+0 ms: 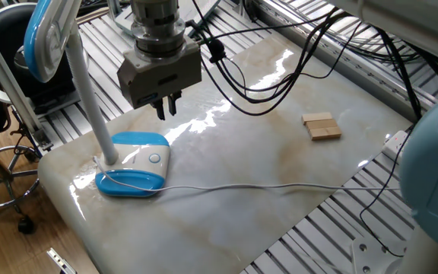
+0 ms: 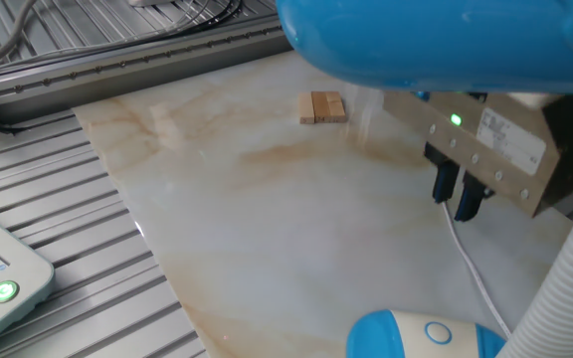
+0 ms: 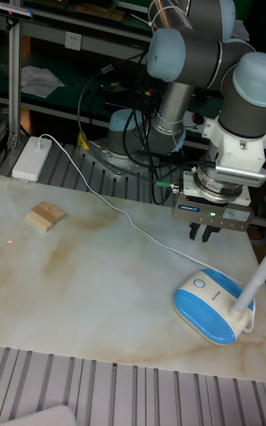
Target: Turn on the desk lamp by pressing the button
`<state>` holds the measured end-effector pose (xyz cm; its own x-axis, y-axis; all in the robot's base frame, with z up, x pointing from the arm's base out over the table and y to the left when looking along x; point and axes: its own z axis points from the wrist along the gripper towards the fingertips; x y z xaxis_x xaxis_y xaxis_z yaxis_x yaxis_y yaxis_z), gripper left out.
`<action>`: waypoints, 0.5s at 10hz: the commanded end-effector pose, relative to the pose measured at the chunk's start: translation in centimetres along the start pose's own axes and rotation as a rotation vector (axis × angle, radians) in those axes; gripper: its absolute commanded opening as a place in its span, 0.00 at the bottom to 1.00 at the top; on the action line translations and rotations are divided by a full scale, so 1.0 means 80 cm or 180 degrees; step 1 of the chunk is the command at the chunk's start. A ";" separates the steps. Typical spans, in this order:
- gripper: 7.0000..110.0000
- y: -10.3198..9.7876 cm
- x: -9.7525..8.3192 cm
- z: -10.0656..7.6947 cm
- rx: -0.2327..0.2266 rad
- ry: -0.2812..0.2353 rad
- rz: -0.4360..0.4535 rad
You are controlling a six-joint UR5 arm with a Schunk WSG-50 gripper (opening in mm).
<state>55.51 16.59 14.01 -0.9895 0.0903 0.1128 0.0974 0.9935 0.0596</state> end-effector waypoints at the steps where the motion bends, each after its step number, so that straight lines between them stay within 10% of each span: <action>1: 0.15 0.007 -0.013 0.019 -0.0041 -0.0035 -0.0013; 5: 0.15 0.013 -0.020 0.042 -0.0150 -0.0022 0.0489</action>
<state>56.49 17.22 11.77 -0.9812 0.1591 0.1089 0.1672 0.9834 0.0702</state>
